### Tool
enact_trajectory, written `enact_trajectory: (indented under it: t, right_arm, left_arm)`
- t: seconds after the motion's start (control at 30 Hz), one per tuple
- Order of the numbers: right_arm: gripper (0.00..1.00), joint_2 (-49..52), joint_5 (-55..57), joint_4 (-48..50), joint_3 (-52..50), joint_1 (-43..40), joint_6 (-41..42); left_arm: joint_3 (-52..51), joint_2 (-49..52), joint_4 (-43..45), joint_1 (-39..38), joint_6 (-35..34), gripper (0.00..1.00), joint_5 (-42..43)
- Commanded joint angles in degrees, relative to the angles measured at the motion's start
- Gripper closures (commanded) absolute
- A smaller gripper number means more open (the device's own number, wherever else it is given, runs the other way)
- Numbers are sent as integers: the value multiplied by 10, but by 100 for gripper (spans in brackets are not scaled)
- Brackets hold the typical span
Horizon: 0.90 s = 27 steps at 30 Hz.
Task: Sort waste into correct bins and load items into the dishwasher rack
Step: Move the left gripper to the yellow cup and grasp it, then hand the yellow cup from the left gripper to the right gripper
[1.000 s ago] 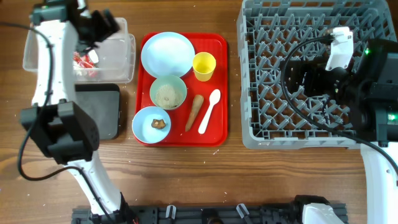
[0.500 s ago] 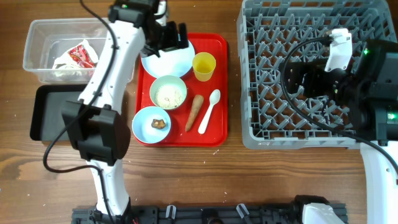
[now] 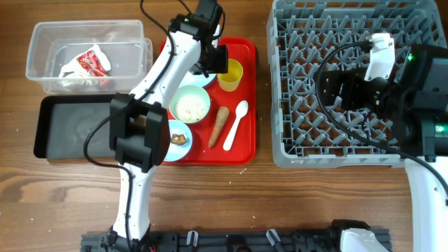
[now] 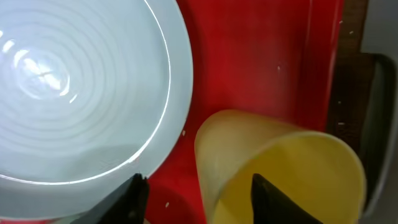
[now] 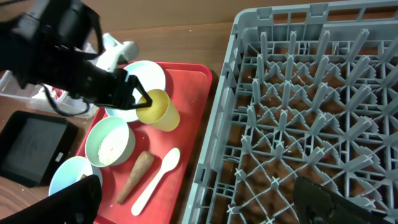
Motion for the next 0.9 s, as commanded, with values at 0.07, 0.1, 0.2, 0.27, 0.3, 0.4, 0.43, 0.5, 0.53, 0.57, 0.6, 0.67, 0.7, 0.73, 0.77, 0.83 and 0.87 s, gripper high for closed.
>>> enact_trajectory:
  t: [0.07,0.1,0.2,0.27,0.3,0.4,0.43,0.5,0.53,0.57,0.6,0.67,0.7,0.73,0.77,0.83,0.87]
  right_arm:
    - [0,4,-11,1,8,2,3]
    - [0,4,-11,1,8,2,2]
    - [0,4,-11,2,8,2,3]
    - [0,4,-11,1,8,2,4]
    - [0,4,-11,1,8,2,7]
    - [0,4,-14,3,8,2,27]
    - [0,4,-20,5,8,2,37]
    - [0,6,-85,19,8,2,36]
    - [0,13,-131,33,8,2,31]
    - [0,24,-158,43,8,2,31]
    - [0,42,-195,52,8,2,20]
    - [0,96,-280,60,8,2,-22]
    - [0,109,-296,63,8,2,-31]
    - [1,129,-321,70,8,2,-49]
    - [0,153,-348,85,8,2,-65]
    - [0,192,-408,120,8,2,-72]
    - [0,212,-450,140,8,3,-73]
  left_arm:
    - [3,21,11,0,2,72,-5]
    - [3,21,13,0,2,77,-5]
    - [3,21,17,0,-8,96,-5]
    - [4,19,17,0,-17,96,16]
    - [4,17,17,1,-17,96,33]
    - [5,-3,6,14,-17,96,111]
    - [5,-14,0,21,-16,96,140]
    - [5,-47,-19,45,-10,96,237]
    - [5,-61,-29,58,-9,96,298]
    - [5,-68,-34,65,4,96,338]
    - [5,-74,-44,74,40,96,432]
    - [5,-75,-60,85,66,96,539]
    - [5,-75,-63,87,68,96,558]
    - [5,-75,-70,90,85,96,589]
    - [5,-75,-87,91,113,96,631]
    - [5,-75,-113,91,141,96,661]
    - [5,-75,-131,90,153,96,667]
